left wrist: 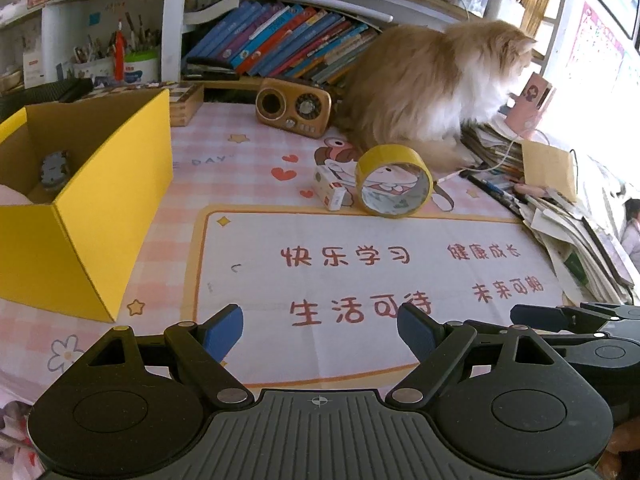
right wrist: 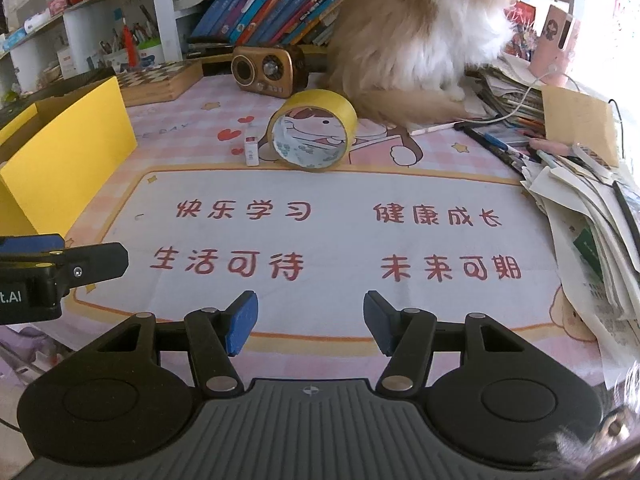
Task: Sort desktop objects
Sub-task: 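Grasp the small white box with the left tool while the right tool grasps the yellow tape roll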
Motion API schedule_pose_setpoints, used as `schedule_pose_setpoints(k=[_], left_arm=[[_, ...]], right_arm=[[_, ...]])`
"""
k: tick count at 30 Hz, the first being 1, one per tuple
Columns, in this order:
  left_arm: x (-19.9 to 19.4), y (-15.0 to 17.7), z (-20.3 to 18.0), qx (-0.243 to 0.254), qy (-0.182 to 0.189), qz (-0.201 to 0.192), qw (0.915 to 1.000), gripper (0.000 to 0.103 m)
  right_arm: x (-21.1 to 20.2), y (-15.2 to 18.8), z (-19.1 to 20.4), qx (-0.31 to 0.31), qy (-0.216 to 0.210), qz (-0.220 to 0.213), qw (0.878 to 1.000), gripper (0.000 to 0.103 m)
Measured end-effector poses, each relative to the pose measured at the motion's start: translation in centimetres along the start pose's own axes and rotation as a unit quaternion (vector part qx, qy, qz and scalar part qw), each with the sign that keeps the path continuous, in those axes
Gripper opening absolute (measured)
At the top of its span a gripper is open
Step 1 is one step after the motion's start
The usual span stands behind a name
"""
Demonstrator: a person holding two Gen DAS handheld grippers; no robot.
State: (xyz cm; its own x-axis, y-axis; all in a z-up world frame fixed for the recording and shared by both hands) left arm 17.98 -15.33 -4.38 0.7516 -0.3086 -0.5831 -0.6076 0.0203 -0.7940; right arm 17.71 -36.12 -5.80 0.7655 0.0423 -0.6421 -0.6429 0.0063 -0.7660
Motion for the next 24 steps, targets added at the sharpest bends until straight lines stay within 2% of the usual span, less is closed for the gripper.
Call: schedule_pose_setpoints(k=[13,24], left_arm=[[3.4,-1.3,-2.2,0.025,-0.016,0.005,0.9996,0.087],[8.0,-3.8,-2.5,0.034,-0.026,-0.014,0.999,0.087]], right_arm=[[3.0,-1.8,-3.2,0.009,-0.012,-0.001,1.0,0.06],[6.3,-4.9,-5.1,0.01,-0.014,-0.021,1.0,0.062]])
Point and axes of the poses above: each gripper's, at about its wrist camera, not at the fingertips, and x roughly the way its jaws point, z to its left, y to its underside, the point moved 1 cm from there along x, roughly the way its jaws point, and after that the axes turned 7 degrees about -z, right-handed, at the moved point
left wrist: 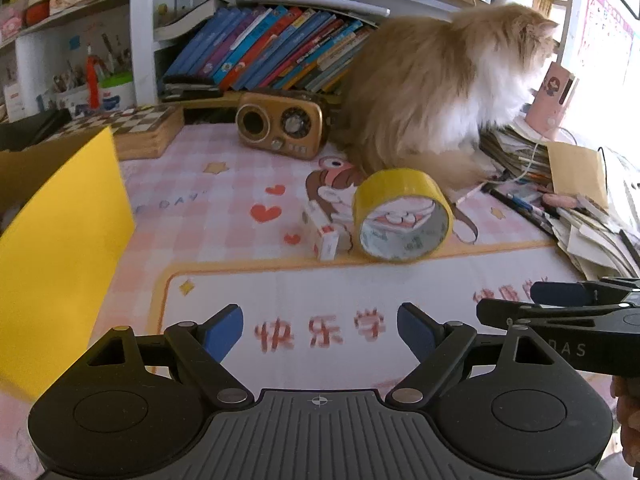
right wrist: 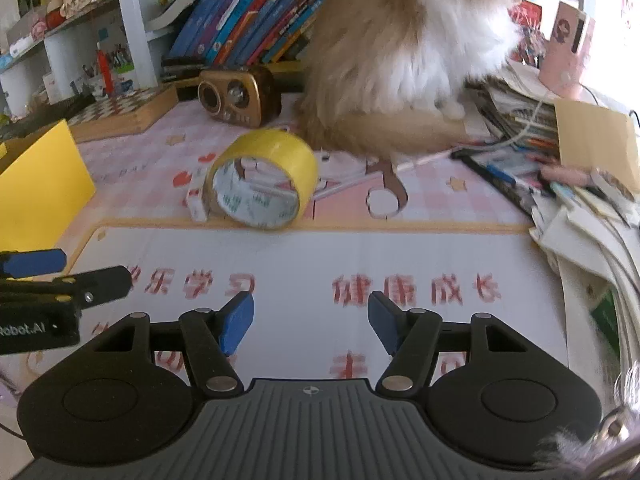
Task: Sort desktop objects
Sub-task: 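Grasp the small white box with the left tool while the right tool grasps the yellow tape roll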
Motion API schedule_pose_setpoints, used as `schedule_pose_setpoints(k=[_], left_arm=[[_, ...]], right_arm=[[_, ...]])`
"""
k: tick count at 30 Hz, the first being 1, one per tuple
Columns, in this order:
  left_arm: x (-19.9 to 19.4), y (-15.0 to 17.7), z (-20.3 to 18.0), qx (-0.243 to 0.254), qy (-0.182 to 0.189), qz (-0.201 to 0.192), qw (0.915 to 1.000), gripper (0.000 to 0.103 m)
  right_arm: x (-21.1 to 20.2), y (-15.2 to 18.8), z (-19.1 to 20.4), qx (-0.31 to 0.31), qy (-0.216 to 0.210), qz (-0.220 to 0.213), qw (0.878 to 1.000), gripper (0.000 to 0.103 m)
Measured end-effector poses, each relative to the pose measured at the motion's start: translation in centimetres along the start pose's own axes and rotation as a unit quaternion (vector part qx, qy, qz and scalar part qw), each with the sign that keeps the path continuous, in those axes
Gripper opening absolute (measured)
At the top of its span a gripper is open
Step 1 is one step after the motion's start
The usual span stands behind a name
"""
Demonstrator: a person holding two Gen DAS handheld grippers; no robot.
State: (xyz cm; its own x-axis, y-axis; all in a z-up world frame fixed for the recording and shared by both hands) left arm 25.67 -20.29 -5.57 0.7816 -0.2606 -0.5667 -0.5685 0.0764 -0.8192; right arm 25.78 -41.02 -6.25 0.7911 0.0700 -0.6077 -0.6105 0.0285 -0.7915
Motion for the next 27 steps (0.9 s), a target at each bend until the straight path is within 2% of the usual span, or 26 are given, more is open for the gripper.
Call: schedule_pose_setpoints(k=[7,16,18,19,20,27], left_arm=[[3.3,-2.3,0.4,0.0,-0.015,-0.012,0.9998,0.085],[4.9,-3.3,1.1,-0.008,-0.027,-0.005,0.9996,0.083],[5.3,-3.4,1.0,-0.005,-0.025,-0.001,0.9997,0.077],[5.5,-3.4,0.9,-0.005,-0.024,0.001,0.9997,0.075],[5.7,-3.4,0.9,-0.005,-0.023,0.002,0.9997,0.071],[8.6,-3.9,-0.2,-0.003,-0.009,0.012,0.9999,0.056]], right_arm=[[3.0,-2.5,-0.1,-0.011,-0.008,-0.018,1.0,0.062],[7.9,-5.1,0.2,-0.015,-0.015,-0.032,0.999,0.059],[8.6,-5.4,0.2,-0.018,-0.014,-0.035,0.999,0.046],[8.8,-5.5,0.1,-0.018,-0.016,-0.039,0.999,0.027],[8.9,-5.7,-0.2,-0.015,-0.02,-0.04,0.999,0.016],[7.9,-6.1,-2.8,0.007,0.017,-0.056,0.998,0.01]])
Point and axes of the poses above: each gripper's, at about its wrist camera, not at the fingertips, and x roughly the way its jaws point, z to its left, y to its underside, the point moved 1 cm from there along x, roughly the way its jaws point, and after that the axes turned 7 degrees about -z, right-handed, at the moved point
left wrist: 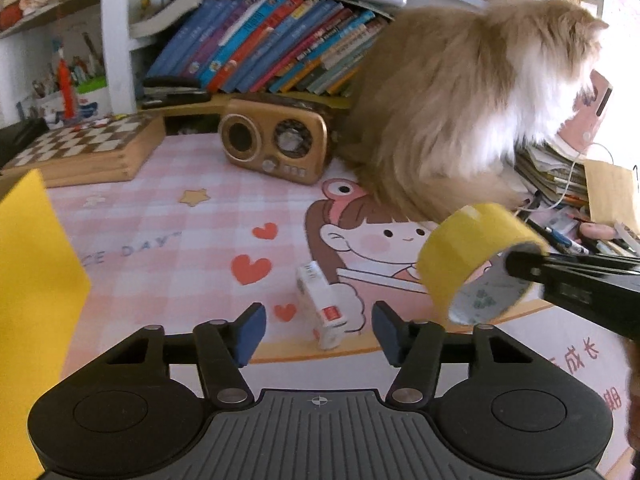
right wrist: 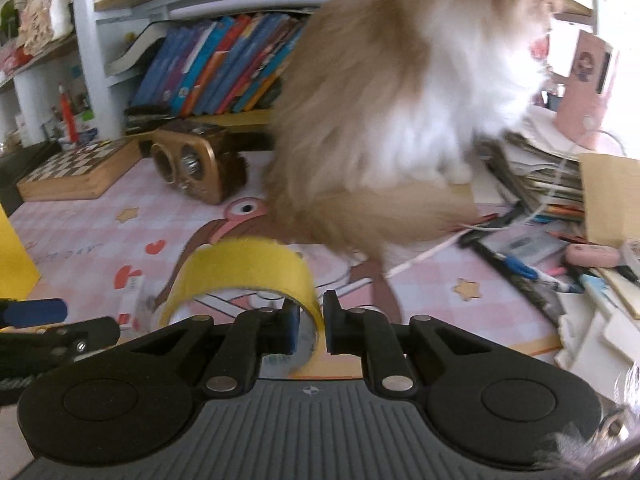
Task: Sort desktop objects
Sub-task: 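Grasp the small white box with the left tool while the right tool grasps the yellow tape roll, then lift the white box and tape roll and carry both toward the yellow box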
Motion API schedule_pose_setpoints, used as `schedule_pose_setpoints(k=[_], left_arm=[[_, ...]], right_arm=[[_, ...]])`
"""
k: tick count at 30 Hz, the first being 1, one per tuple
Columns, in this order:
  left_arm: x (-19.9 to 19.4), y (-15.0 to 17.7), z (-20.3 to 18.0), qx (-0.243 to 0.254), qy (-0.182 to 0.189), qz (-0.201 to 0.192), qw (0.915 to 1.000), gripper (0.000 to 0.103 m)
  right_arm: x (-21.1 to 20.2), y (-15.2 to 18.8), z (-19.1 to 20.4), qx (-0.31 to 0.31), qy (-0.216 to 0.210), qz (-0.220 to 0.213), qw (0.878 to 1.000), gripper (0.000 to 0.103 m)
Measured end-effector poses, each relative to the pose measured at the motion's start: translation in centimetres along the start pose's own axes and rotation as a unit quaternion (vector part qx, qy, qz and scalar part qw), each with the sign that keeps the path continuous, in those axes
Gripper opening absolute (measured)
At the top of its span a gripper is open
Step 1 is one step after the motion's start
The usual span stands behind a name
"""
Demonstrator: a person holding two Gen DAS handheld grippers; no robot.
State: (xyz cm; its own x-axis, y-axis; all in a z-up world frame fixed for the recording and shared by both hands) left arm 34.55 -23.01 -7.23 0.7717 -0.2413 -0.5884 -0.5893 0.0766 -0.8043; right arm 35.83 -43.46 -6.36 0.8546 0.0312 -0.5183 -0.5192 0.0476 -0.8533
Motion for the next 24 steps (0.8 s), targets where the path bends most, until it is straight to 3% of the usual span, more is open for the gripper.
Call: schedule_pose_setpoints(k=[4,10,13,18,24], left_arm=[[2.2,0.0,-0.4,-0.011,-0.012,0.008,0.9998,0.051],[4.2,0.5,-0.4,-0.009,-0.042,0.024,0.9988,0.029],[4.1,0.6,-0.4,0.006,-0.043,0.019,0.9989,0.013],[3.0,0.4,0.5,0.0,-0.039,0.014,0.9991,0.013],[-1.0,-0.5,1.2,-0.018,-0.014,-0.016,0.9996,0.013]], right_arm=[[-0.9,0.0,-0.9,0.007,0.003,0.001,1.0,0.009],[-2.0,0.3,-0.9,0.005,-0.008,0.003,1.0,0.009],[-2.2,0.4,-0.8,0.007,-0.011,0.006,1.0,0.009],[-2.5,0.8,-0.8,0.007,-0.012,0.012,1.0,0.009],[-3.3,1.0,-0.2,0.005,-0.026,0.014,1.0,0.009]])
Point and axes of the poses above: each gripper's, at about its wrist camera, not at the fingertips, and x roughly the way its jaws point, z to its left, y to its underside, the point moved 1 cm from there along x, roughly the way its jaws point, and after that the axes turned 7 degrees about -z, right-handed, at the moved point
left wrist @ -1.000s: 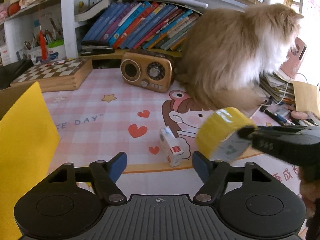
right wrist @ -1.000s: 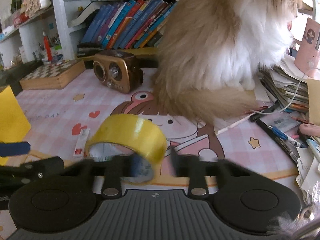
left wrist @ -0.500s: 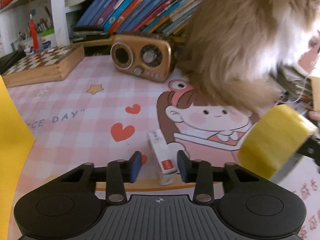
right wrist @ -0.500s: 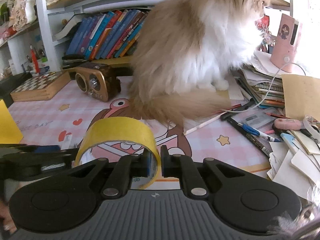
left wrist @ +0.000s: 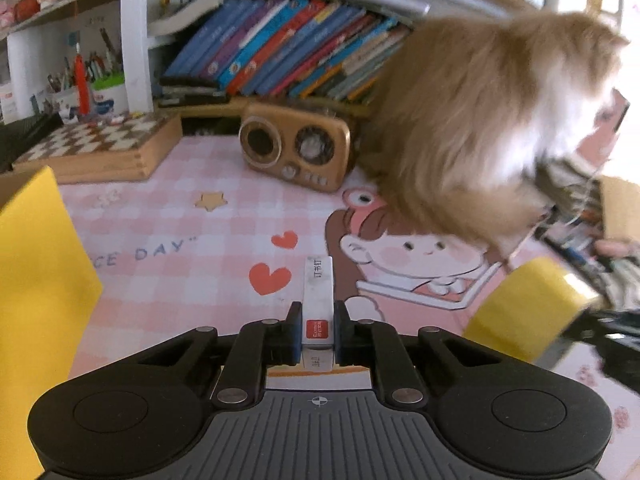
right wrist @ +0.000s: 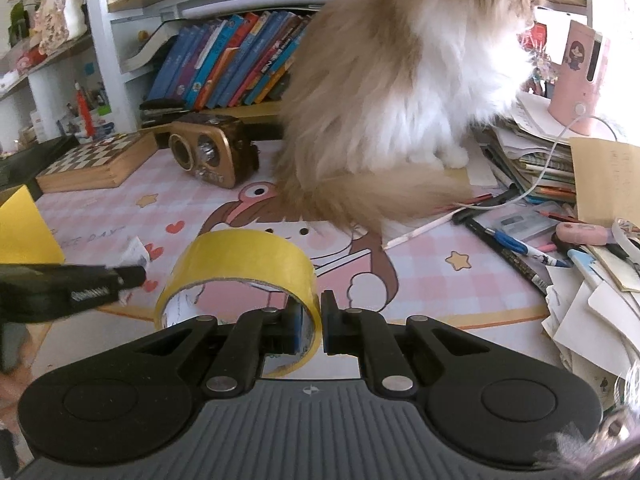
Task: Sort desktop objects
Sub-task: 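Lift the white box and tape roll and carry both toward the yellow box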
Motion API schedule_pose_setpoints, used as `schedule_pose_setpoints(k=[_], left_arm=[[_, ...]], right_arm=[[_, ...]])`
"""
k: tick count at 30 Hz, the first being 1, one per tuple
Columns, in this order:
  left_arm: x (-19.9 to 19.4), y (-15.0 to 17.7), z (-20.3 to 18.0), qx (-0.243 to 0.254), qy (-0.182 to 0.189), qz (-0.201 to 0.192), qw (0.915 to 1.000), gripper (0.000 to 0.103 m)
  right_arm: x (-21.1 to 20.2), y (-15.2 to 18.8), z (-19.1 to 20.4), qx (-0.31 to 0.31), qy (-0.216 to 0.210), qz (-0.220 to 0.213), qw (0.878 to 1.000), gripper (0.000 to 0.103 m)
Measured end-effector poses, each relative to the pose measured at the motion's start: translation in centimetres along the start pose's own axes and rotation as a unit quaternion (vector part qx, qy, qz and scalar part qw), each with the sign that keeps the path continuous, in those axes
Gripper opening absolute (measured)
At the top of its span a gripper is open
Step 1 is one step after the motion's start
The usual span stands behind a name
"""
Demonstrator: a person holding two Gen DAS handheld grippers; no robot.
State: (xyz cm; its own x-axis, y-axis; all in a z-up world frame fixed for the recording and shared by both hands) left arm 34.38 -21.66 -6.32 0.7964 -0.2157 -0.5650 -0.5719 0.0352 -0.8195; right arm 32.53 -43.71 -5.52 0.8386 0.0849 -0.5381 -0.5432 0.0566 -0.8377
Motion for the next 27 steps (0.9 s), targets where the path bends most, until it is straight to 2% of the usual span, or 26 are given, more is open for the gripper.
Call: schedule_pose_setpoints(k=[5,12,22,27], left_arm=[[-4.3,0.2,0.5,-0.009,0.022,-0.022,0.9995,0.013],[-9.1,1.4,1.9,-0.04,0.036,-0.031,0.9981,0.013],[-13.8,3.6,4.0,-0.051,0.052,-0.031,0.9969,0.013],[-15.9,5.0,4.9,-0.041,0.06,-0.033,0.9968,0.013]], right_arm=[[-1.2,0.2,0.6,0.003,-0.013,0.0,1.0,0.009],[-4.0,0.5,1.3,0.008,-0.019,-0.005,1.0,0.009],[-8.4,2.7,3.7,0.009,-0.018,0.003,1.0,0.009],[-10.4,4.2,5.8,0.006,-0.024,0.013,1.0,0.009]])
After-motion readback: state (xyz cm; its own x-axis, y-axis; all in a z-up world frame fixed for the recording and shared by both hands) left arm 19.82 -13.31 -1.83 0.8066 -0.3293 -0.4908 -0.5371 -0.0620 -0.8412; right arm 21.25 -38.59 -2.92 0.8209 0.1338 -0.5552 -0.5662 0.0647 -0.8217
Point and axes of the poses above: each gripper's, at about its wrist camera, not at the fingertips, and x roughly the way its jaws point, z to its left, y to its underside, the point moved 1 cm from there along x, roughly the way its jaws point, and after that the axes turned 7 degrees about -z, right-handed, at the moved point
